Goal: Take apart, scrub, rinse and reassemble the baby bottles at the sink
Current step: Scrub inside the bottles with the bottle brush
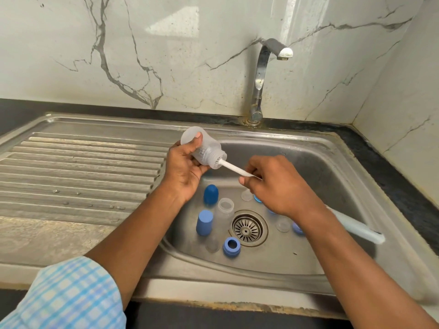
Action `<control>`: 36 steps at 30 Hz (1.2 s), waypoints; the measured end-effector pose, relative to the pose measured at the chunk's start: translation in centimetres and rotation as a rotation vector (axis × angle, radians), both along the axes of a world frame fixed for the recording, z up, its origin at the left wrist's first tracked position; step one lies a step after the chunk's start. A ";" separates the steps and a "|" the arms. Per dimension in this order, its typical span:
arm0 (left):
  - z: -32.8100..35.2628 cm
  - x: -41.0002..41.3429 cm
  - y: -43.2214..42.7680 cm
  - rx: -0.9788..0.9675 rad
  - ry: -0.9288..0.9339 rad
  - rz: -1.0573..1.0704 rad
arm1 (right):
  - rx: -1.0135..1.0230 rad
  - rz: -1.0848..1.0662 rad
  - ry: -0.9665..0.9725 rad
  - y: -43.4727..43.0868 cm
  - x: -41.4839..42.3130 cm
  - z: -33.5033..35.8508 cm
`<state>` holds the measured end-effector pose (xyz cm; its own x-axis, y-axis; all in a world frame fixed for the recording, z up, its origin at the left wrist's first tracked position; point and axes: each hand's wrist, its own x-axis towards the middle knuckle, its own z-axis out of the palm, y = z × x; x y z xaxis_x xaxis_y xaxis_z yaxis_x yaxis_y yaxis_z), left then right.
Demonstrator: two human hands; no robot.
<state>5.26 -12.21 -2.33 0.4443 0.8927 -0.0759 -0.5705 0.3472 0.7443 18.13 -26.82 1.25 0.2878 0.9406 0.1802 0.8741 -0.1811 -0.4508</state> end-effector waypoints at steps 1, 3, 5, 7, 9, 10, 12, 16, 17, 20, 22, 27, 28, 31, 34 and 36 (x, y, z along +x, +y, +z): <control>-0.2 -0.1 0.2 -0.003 -0.026 -0.019 | -0.013 0.021 0.032 -0.2 0.2 0.2; -0.2 -0.3 0.0 -0.015 -0.105 -0.069 | -0.038 0.047 0.077 -0.7 0.6 0.4; -0.5 0.1 -0.5 -0.006 -0.186 -0.173 | -0.055 0.062 0.131 -1.0 0.8 0.6; -0.6 0.6 -1.4 0.014 -0.233 -0.268 | -0.078 0.080 0.204 -1.0 0.6 0.6; -0.5 1.1 -2.2 0.023 -0.248 -0.319 | -0.087 0.073 0.289 -1.0 0.3 0.7; -0.4 1.1 -2.4 0.024 -0.253 -0.330 | -0.088 0.067 0.325 -0.9 0.2 0.7; -0.6 1.0 -2.2 0.015 -0.256 -0.310 | -0.086 0.055 0.336 -0.7 0.1 0.5; -0.6 1.2 -2.3 0.024 0.020 -0.257 | -0.048 -0.068 0.100 -0.1 0.0 -0.8; -0.7 1.4 -2.4 0.031 0.119 -0.230 | -0.030 -0.107 0.042 -0.1 -0.3 -1.0; -0.8 1.8 -2.3 0.026 0.218 -0.140 | 0.039 -0.123 -0.029 -0.2 -1.4 -1.0; -0.5 1.5 -1.7 -0.014 0.179 -0.045 | 0.049 -0.103 -0.046 -0.2 -1.5 -0.9; 0.2 0.2 -0.2 -0.024 0.060 -0.002 | 0.066 -0.079 0.082 -0.5 0.0 -0.2; 0.1 0.0 -0.1 -0.025 0.030 -0.012 | 0.061 -0.056 0.123 -0.6 0.1 -0.1; 0.2 -0.4 -0.4 -0.005 -0.083 -0.074 | 0.034 0.004 0.168 -1.0 0.4 0.2; -0.1 -0.2 -1.0 0.014 -0.149 -0.126 | -0.003 0.043 0.189 -1.3 0.5 0.8; -0.3 0.2 -1.5 0.025 -0.172 -0.164 | -0.049 0.058 0.232 -1.4 0.3 0.9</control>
<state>5.50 -13.68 -2.67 0.5880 0.8081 0.0343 -0.6269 0.4286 0.6506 18.45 -28.20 2.18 0.2616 0.9627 0.0696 0.7579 -0.1603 -0.6324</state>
